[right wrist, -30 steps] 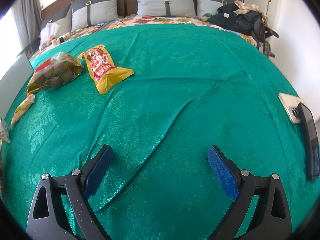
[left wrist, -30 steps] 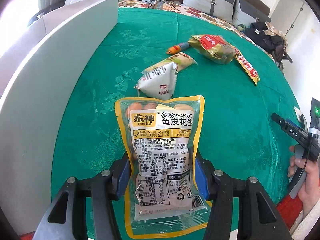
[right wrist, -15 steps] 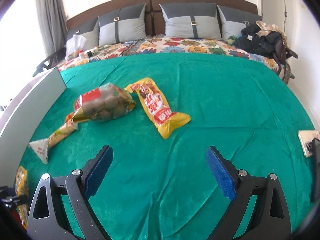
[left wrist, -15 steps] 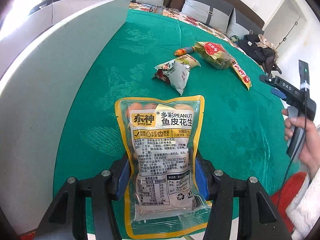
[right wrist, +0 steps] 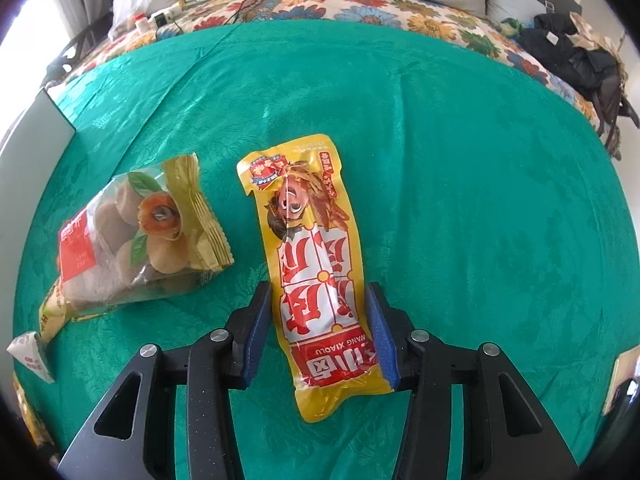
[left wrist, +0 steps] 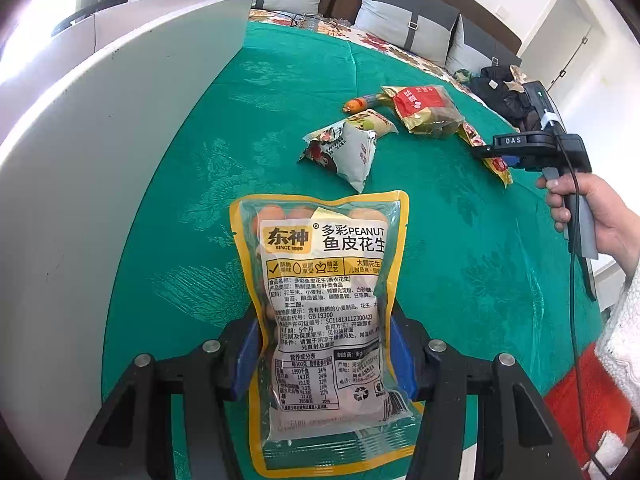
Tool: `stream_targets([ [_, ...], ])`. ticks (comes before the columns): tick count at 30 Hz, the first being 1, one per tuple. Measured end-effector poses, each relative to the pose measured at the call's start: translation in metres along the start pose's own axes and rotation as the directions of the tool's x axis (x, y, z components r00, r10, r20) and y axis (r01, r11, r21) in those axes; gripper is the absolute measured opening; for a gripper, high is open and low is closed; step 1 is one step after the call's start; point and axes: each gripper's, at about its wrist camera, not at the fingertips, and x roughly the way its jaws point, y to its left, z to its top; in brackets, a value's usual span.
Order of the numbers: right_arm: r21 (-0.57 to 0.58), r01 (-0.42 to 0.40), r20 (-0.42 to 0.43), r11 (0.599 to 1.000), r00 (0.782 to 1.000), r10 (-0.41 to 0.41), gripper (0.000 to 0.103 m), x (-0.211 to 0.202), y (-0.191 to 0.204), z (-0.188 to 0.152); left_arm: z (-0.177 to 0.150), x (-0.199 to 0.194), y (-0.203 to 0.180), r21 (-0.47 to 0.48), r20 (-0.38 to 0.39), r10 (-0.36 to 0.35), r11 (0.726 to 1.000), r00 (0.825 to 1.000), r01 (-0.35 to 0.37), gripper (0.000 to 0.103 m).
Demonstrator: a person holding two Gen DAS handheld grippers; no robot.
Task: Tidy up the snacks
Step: 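Lift the peanut bag with the left tool while the right tool grasps the yellow spicy strip, then carry both packets over the white box and open both tools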
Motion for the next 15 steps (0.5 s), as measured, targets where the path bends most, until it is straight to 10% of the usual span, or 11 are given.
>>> stream_targets([
  [7, 0.227, -0.251, 0.049, 0.941, 0.968, 0.246, 0.047, -0.048, -0.021, -0.112, 0.001, -0.005, 0.005, -0.031, 0.014, -0.032, 0.999, 0.999, 0.033, 0.054],
  [10, 0.460, -0.450, 0.157, 0.765, 0.890, 0.429, 0.047, -0.056, -0.046, -0.165, 0.000, -0.007, 0.005, -0.041, 0.020, -0.046, 0.998, 0.999, 0.047, 0.054],
  [15, 0.610, -0.672, 0.342, 0.420, 0.701, 0.626, 0.047, -0.052, -0.056, -0.217, -0.001, -0.021, 0.003, -0.055, 0.039, -0.074, 0.996, 0.996, 0.076, 0.054],
])
